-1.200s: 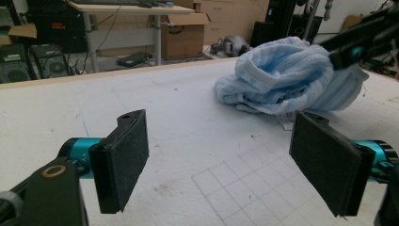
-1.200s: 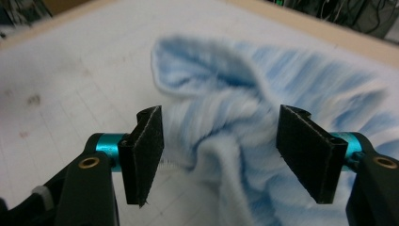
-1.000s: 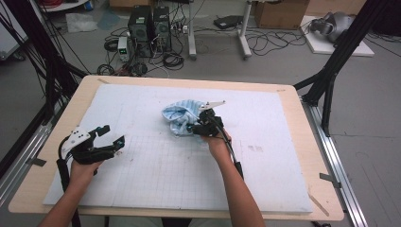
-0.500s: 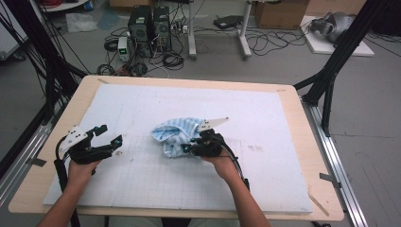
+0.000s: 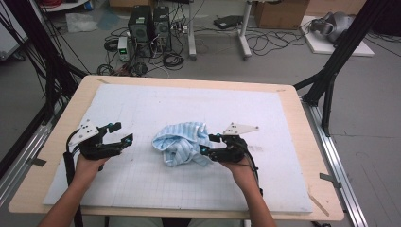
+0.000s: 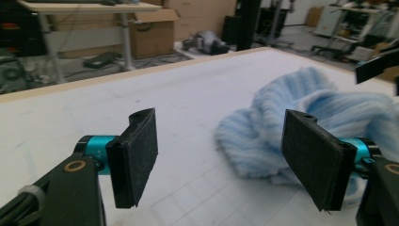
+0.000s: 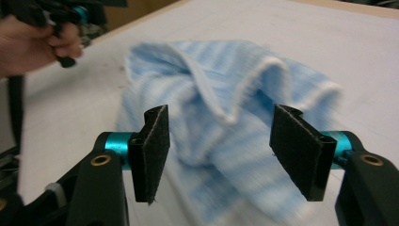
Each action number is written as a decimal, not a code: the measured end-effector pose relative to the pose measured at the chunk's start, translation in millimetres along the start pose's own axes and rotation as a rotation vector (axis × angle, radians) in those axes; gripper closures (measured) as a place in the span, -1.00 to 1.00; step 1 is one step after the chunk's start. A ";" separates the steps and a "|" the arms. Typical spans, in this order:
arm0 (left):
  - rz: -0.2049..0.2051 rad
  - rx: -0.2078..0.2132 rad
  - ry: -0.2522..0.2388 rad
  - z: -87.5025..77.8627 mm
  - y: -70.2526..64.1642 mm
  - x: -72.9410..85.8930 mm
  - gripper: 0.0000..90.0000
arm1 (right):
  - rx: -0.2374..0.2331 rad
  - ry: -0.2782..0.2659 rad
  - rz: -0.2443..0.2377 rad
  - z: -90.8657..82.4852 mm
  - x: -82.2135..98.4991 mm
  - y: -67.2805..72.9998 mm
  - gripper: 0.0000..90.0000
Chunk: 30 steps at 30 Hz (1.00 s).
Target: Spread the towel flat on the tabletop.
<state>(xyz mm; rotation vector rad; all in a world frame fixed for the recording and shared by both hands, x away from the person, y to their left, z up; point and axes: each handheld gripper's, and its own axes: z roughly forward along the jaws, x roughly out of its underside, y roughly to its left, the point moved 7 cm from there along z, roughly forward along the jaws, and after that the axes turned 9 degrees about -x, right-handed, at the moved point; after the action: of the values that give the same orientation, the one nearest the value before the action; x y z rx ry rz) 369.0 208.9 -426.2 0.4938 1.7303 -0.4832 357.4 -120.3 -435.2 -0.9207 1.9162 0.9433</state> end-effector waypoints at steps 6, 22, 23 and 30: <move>0.036 0.144 0.042 32.7 -31.1 -18.6 -0.32 | 0.065 -0.004 0.019 -16.9 13.8 -13.0 -0.12; 0.207 0.224 0.299 101.2 -71.2 7.5 0.86 | 0.079 0.011 0.027 -18.3 20.1 -18.4 -0.12; 0.186 0.202 0.283 102.7 -67.6 4.5 0.88 | 0.074 0.016 0.026 -16.1 20.3 -17.2 -0.11; 0.063 0.102 0.226 111.6 -37.2 -17.4 0.90 | -0.002 0.071 -0.023 16.6 17.9 3.2 -0.07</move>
<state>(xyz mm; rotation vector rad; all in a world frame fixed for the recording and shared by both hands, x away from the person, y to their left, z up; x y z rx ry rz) 440.7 114.1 -429.6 0.6959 1.9057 -0.4870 352.6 -109.3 -456.7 -0.9871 1.9608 0.9104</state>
